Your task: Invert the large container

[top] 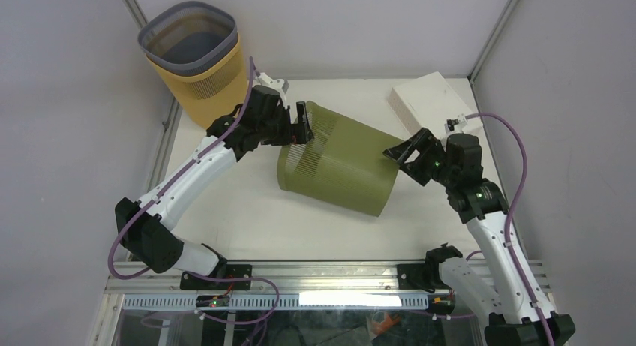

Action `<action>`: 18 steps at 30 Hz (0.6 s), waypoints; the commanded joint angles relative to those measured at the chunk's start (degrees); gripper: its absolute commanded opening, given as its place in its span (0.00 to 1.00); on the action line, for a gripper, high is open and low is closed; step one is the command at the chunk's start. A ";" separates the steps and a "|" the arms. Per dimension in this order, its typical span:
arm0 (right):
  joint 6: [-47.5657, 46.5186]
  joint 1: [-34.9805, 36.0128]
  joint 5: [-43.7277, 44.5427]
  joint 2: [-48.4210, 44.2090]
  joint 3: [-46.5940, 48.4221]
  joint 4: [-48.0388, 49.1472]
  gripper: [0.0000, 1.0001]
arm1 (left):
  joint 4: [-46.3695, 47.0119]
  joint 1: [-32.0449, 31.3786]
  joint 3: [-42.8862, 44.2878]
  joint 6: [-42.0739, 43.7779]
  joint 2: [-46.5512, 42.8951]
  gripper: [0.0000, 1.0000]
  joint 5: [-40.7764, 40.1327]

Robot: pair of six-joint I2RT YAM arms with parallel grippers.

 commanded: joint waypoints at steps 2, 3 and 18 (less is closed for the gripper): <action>1.89 -0.09 -4.16 -1.52 3.28 8.47 0.76 | 2.31 -0.75 -0.29 0.75 -0.19 0.95 0.85; 2.00 -0.11 -4.48 -1.49 3.85 8.73 0.76 | 2.45 -0.74 -0.38 0.71 1.04 0.95 1.01; 8.95 -0.12 -11.51 3.81 11.98 22.04 0.75 | 5.20 -1.26 0.04 0.81 3.72 0.95 3.65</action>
